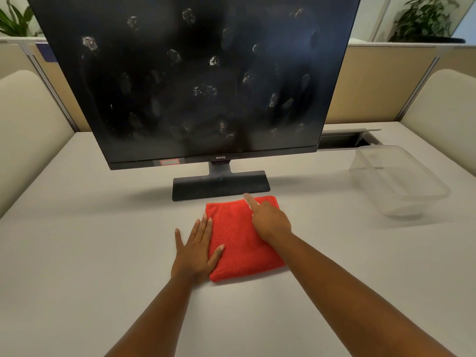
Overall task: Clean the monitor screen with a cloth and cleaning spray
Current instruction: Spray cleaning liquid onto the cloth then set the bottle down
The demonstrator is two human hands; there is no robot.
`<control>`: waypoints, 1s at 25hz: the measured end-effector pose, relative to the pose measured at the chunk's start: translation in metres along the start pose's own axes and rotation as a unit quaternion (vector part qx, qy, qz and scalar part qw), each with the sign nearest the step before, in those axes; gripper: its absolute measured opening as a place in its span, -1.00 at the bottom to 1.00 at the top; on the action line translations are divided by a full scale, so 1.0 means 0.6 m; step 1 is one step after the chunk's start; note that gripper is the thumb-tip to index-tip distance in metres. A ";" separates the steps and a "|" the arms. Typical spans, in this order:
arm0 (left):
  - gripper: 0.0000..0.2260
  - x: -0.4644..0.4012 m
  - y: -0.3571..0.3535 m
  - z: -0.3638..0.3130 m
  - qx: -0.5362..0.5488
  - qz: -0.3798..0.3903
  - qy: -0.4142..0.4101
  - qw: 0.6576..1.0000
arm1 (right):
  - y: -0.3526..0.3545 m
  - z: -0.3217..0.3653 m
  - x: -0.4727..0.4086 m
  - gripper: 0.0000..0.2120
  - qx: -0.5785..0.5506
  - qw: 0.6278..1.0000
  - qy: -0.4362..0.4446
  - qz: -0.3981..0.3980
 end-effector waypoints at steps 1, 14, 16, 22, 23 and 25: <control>-0.19 0.000 0.000 0.000 -0.001 -0.001 0.000 1.000 | 0.005 -0.015 0.001 -0.49 -0.006 1.000 -0.021 -0.002; 0.00 0.009 0.011 -0.005 0.030 0.017 -0.033 0.999 | -0.006 0.017 0.059 -0.51 -0.043 0.997 0.054 0.034; 0.08 0.016 0.012 -0.006 0.021 0.028 -0.054 0.998 | -0.011 0.023 0.063 -0.51 -0.037 0.997 0.064 0.039; 0.14 0.024 0.013 -0.003 0.003 0.044 -0.055 0.997 | -0.004 0.024 0.084 -0.51 -0.028 0.994 0.098 0.044; 0.14 0.024 0.013 -0.004 -0.001 0.047 -0.055 0.997 | -0.002 0.021 0.088 -0.52 -0.015 0.993 0.104 0.050; 0.14 0.023 0.012 -0.004 -0.009 0.052 -0.053 0.997 | 0.000 0.010 0.099 -0.53 0.004 0.992 0.106 0.066</control>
Point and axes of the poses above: each hand's wrist, its own x-axis away from the middle knuckle, its own y-axis out of the back of the hand, z = x × y, the point moved 3 cm from there along -x, towards the middle knuckle, and after that the axes turned 1 degree about z, right-handed, at the moved point
